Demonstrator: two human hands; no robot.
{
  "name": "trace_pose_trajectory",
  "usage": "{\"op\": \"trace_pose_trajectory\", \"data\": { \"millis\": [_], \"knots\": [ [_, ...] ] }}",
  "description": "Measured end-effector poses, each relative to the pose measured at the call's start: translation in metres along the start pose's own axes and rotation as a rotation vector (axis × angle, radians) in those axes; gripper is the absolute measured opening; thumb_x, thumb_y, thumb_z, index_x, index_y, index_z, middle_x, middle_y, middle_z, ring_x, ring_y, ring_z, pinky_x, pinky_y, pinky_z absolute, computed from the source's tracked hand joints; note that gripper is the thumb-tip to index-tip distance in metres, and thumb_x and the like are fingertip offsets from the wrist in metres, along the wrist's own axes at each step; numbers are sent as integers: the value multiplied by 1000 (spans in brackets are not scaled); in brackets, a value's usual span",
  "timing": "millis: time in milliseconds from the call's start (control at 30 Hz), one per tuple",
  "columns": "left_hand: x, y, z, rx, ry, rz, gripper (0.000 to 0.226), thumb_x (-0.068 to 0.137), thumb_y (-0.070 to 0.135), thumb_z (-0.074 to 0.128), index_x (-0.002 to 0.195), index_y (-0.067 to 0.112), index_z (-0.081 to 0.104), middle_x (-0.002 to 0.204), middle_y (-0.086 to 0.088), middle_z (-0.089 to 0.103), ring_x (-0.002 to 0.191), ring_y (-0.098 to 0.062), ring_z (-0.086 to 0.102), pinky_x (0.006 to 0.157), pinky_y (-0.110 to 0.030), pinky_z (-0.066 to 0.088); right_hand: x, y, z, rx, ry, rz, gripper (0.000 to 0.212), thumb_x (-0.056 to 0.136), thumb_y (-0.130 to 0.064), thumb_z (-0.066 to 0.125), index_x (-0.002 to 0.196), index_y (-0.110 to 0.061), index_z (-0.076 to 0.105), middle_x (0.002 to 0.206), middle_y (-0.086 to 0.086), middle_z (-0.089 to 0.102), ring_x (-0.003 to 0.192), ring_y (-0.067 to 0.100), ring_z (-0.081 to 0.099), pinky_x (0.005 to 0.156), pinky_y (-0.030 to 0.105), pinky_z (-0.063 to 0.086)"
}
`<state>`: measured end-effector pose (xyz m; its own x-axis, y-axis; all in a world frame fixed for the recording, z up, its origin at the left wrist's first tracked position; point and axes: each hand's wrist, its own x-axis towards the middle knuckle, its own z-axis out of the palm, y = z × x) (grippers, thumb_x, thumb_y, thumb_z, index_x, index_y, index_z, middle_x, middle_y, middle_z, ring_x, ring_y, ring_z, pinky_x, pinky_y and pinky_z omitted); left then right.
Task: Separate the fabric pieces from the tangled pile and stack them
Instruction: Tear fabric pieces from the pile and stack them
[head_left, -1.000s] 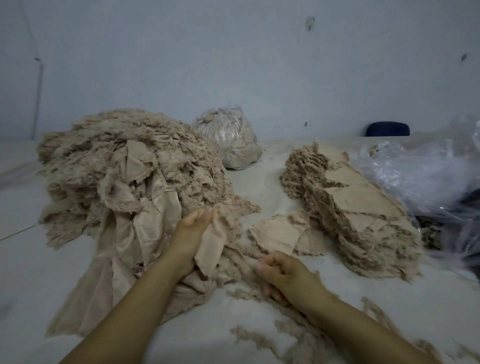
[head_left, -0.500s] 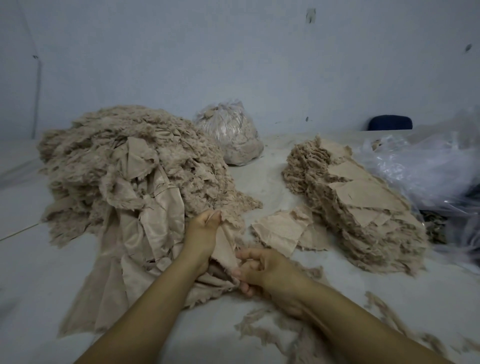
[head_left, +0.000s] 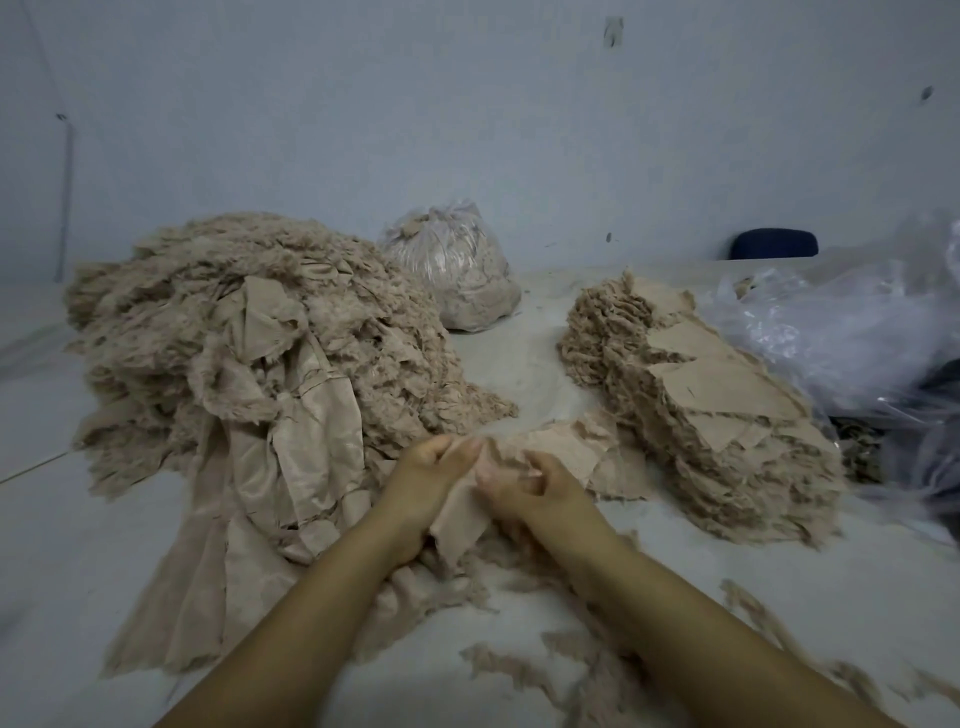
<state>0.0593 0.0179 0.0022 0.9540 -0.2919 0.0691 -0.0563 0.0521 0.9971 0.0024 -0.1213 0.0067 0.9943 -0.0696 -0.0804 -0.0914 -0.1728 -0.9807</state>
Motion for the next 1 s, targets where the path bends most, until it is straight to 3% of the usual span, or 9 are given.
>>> {"op": "trace_pose_trajectory", "data": {
  "millis": [100, 167, 433, 500, 600, 667, 733, 900, 1000],
  "knots": [
    [-3, 3, 2, -37, -49, -10, 29, 90, 21, 59, 64, 19, 70, 60, 3, 66, 54, -7, 61, 48, -18, 46, 12, 1, -2, 49, 121, -119, 21, 86, -30, 70, 81, -15, 56, 68, -5, 59, 60, 14, 55, 51, 22, 44],
    [-1, 2, -4, -60, 16, -48, 20, 88, 24, 62, 73, 11, 67, 62, -2, 65, 51, -12, 59, 45, -21, 44, 20, 3, -6, 123, 176, -156, 31, 92, -18, 63, 64, -14, 49, 51, -3, 50, 48, 12, 45, 45, 20, 38],
    [9, -1, -13, -87, 124, -24, 18, 96, 15, 51, 81, 7, 59, 51, 2, 43, 39, -8, 41, 36, -20, 37, 59, -19, -47, 54, 355, -85, 37, 94, -19, 60, 59, -8, 58, 41, 1, 48, 40, 19, 44, 49, 27, 40],
    [9, 2, -17, 55, 154, 2, 19, 97, 14, 50, 81, 9, 59, 52, 2, 46, 40, -8, 43, 38, -21, 40, 67, -17, -62, -30, 405, -41, 34, 96, -23, 57, 68, -4, 63, 53, 8, 57, 52, 25, 53, 60, 39, 49],
    [5, 11, -32, 264, 39, 70, 17, 94, 15, 56, 78, 14, 62, 52, 4, 52, 43, -8, 47, 43, -21, 43, 58, -10, -70, -407, 437, 18, 46, 94, -38, 53, 129, -9, 50, 107, 16, 64, 95, 34, 62, 83, 43, 51],
    [1, 19, -45, 378, -131, 79, 7, 88, 12, 65, 82, 15, 69, 59, 4, 63, 53, -8, 58, 51, -20, 49, 41, -3, -58, -446, 443, -139, 31, 93, -33, 56, 119, -16, 52, 101, 8, 62, 91, 25, 61, 76, 33, 48],
    [-4, 26, -58, 627, -310, 105, 12, 81, 13, 73, 91, 18, 73, 80, 6, 71, 75, -7, 66, 71, -20, 53, 20, 9, -38, -471, 300, -363, 1, 92, -24, 58, 93, -24, 58, 83, -5, 61, 77, 11, 57, 66, 22, 42],
    [-14, 12, -83, 1423, -494, 387, 30, 86, 24, 65, 116, 20, 66, 114, 8, 59, 109, -7, 48, 98, -18, 33, -15, 36, -15, -690, -311, -533, 16, 93, -29, 61, 100, -19, 72, 94, -6, 61, 83, 2, 54, 79, 11, 41],
    [-23, 2, -85, 1245, -369, 554, 18, 91, 20, 57, 99, 17, 73, 101, 4, 66, 99, -6, 52, 91, -26, 40, -20, 23, -13, -629, -229, -418, 24, 90, -40, 62, 99, -19, 72, 92, -2, 66, 78, 5, 57, 72, 18, 44]
  ]
}}
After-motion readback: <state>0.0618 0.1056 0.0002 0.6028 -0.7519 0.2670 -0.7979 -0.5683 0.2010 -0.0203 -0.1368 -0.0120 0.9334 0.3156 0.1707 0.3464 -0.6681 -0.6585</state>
